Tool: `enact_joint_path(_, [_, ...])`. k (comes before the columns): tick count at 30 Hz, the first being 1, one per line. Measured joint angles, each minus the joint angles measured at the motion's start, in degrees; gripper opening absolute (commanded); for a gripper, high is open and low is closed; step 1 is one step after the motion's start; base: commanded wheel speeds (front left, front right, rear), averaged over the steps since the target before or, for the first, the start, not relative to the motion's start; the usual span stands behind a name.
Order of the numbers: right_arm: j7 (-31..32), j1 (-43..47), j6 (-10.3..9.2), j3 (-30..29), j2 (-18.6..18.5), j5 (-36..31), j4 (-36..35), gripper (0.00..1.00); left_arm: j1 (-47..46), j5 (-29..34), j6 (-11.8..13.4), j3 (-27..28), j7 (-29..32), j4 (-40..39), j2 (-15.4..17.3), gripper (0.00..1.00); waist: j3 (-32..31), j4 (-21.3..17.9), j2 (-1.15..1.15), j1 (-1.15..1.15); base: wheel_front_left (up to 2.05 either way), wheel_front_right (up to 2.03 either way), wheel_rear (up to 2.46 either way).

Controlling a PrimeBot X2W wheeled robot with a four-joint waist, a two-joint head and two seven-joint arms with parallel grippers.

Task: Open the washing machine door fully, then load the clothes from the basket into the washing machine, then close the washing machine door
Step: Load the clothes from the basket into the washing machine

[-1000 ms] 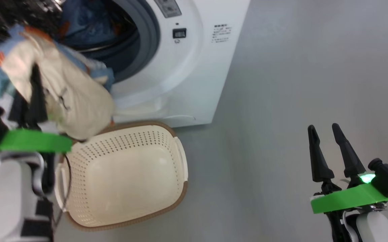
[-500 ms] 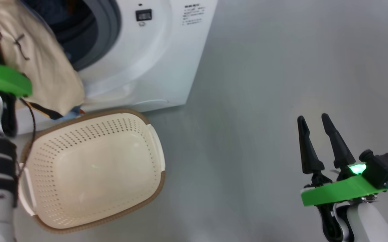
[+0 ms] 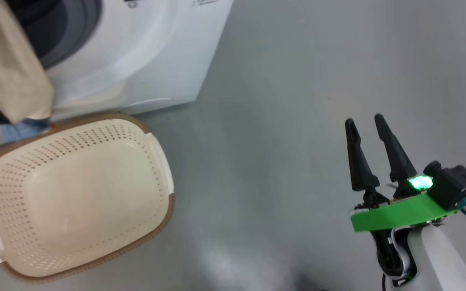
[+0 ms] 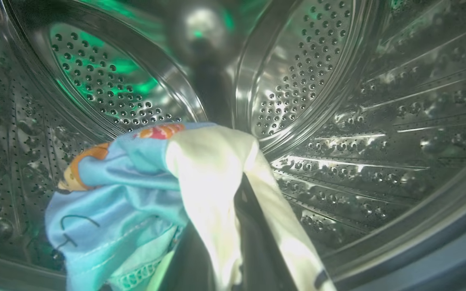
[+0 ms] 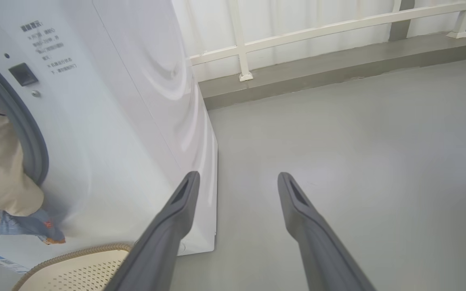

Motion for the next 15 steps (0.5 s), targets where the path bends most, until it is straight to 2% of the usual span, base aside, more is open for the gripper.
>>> enact_joint_path(6, [0.0,-1.05,0.0,0.38,0.26,0.43,-0.3,1.0,-4.96,2.27,0.36,-1.08,-0.26,-0.64,1.52,0.0,2.27,-1.75,0.0,0.0,0.0,0.0,0.0])
enact_joint_path(15, [0.0,-1.44,0.0,1.27,0.9,0.43,-0.42,1.0,-5.38,5.61,2.82,1.42,-0.53,-17.31,2.96,0.0,4.58,-2.75,0.0,0.0,0.0,0.0,0.0])
